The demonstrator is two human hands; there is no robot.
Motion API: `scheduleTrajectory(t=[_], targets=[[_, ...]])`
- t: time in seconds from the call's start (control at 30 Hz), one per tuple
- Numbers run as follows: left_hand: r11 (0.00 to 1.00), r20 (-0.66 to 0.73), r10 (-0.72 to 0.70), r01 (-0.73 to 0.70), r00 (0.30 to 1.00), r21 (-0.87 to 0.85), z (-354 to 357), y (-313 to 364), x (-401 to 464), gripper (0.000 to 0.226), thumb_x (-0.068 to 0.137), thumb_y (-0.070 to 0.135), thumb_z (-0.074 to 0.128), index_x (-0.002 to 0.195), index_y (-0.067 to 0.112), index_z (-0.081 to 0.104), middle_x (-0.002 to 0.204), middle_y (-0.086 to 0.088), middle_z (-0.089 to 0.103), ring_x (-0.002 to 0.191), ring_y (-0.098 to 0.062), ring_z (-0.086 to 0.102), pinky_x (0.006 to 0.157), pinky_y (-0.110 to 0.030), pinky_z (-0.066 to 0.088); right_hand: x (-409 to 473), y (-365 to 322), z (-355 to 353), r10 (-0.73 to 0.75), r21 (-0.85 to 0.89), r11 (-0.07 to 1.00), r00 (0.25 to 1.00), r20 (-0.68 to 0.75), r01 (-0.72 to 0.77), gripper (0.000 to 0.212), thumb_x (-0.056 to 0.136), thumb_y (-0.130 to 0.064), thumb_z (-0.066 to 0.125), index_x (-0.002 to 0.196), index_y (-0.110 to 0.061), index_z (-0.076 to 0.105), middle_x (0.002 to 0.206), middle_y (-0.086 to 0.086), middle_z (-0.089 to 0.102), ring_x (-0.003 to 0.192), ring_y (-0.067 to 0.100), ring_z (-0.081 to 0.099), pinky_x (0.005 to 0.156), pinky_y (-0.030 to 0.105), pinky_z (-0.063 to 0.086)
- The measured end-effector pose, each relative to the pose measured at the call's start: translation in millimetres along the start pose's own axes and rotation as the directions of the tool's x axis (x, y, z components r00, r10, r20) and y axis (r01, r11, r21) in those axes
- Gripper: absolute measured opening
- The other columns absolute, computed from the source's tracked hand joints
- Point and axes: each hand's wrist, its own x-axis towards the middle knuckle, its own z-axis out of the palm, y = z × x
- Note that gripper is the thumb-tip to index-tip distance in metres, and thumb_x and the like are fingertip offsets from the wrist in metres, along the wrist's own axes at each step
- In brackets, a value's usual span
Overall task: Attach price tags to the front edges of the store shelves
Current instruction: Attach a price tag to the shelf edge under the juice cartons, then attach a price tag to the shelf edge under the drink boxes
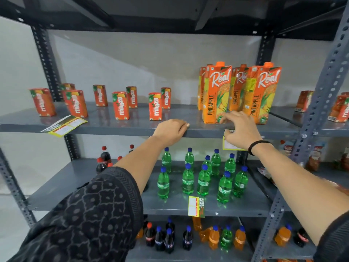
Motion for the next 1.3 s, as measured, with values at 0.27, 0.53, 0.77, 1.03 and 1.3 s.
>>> scheduleTrajectory(t=[0.27,0.53,0.77,1.03,1.3], targets=[[0.997,-0.287,-0.016,0.035,0.958,0.063,-75,-117,-78,0.028,0.096,0.023,0.045,0.083,0.006,0.063,0.079,-0.013,0.064,0.071,-0.031,0.058,0.062,-0.037,0.046,50,-148,56,-0.229,0.304,0.927,0.973,-0.007,0.220,0.017,0.066,0.001,0.056,0.070,-0.013,0.065,0.074,0.001,0.063,0.076,0.023,0.056,0.073,0.040,0.049],[0.944,-0.369,-0.223,0.294,0.903,0.150,-161,-306,-164,0.024,0.093,0.017,0.049,0.082,0.002,0.063,0.080,-0.017,0.061,0.076,-0.037,0.056,0.068,-0.041,0.041,89,-303,132,-0.178,0.506,0.855,0.980,0.088,0.110,0.021,0.072,-0.002,0.055,0.069,-0.017,0.068,0.074,-0.004,0.066,0.071,0.015,0.058,0.069,0.039,0.053],[0.922,-0.147,-0.318,0.342,0.937,0.183,-168,-387,-179,0.030,0.096,0.032,0.040,0.096,0.013,0.062,0.102,-0.018,0.067,0.090,-0.040,0.060,0.072,-0.043,0.047,145,-417,167,-0.208,0.558,0.825,0.966,0.152,0.089,0.021,0.086,-0.016,0.066,0.107,-0.015,0.072,0.116,0.004,0.070,0.111,0.019,0.059,0.092,0.023,0.038],[0.963,-0.065,-0.167,0.177,0.984,0.205,-162,-416,-194,0.047,0.101,0.036,0.030,0.138,0.013,0.045,0.146,-0.008,0.045,0.137,-0.025,0.037,0.108,-0.042,0.032,176,-481,185,-0.307,0.312,0.940,0.732,0.608,0.136,0.052,0.079,0.007,0.048,0.120,-0.019,0.066,0.128,0.002,0.064,0.113,0.020,0.059,0.091,0.032,0.050],[0.965,-0.143,-0.181,0.204,0.973,0.166,-156,-415,-197,0.045,0.100,0.037,0.031,0.137,0.015,0.047,0.144,-0.004,0.049,0.135,-0.021,0.039,0.107,-0.039,0.028,186,-475,178,-0.308,0.117,0.945,0.709,0.634,0.306,0.035,0.083,-0.005,0.061,0.114,-0.019,0.067,0.119,0.000,0.065,0.105,0.020,0.061,0.087,0.036,0.054]])
